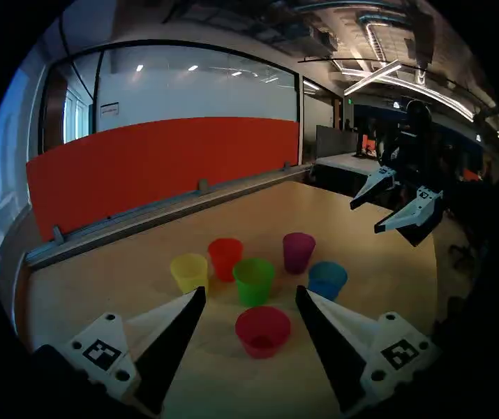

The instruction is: Pour water

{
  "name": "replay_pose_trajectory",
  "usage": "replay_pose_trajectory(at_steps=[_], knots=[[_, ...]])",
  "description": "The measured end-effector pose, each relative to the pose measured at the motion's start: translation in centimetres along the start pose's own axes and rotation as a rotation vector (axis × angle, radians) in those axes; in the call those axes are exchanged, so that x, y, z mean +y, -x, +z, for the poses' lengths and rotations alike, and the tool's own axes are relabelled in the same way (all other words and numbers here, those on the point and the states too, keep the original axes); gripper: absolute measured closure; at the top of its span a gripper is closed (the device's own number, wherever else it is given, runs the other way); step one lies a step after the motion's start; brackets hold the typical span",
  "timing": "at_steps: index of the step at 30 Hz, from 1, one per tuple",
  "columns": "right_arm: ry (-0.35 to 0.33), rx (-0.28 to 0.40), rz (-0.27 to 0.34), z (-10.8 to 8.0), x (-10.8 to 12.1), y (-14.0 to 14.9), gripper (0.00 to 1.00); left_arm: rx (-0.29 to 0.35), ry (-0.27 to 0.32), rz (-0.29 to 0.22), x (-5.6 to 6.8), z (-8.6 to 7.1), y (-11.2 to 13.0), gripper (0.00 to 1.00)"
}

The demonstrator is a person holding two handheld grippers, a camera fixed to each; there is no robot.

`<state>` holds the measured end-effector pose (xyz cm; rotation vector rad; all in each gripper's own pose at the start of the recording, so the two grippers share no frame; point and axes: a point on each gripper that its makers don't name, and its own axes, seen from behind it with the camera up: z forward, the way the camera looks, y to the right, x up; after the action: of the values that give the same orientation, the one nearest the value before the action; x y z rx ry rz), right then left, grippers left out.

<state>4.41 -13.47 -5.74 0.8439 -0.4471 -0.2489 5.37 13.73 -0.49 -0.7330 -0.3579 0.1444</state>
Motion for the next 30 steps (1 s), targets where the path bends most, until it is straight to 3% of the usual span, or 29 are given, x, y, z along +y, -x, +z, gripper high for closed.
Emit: replay_pose_trajectory(at_steps=[15,30], knots=[[-0.016,-0.050,0.002,1.2,-0.5,2.9,0.00,-0.039,0.034,-0.004,1.2,1.2,1.8,0.04],[-0.042,-0.103,-0.006,3.1,-1.5,6.0,0.00,-0.060,0.042,-0.011,1.3,2.2,3.2,0.04]])
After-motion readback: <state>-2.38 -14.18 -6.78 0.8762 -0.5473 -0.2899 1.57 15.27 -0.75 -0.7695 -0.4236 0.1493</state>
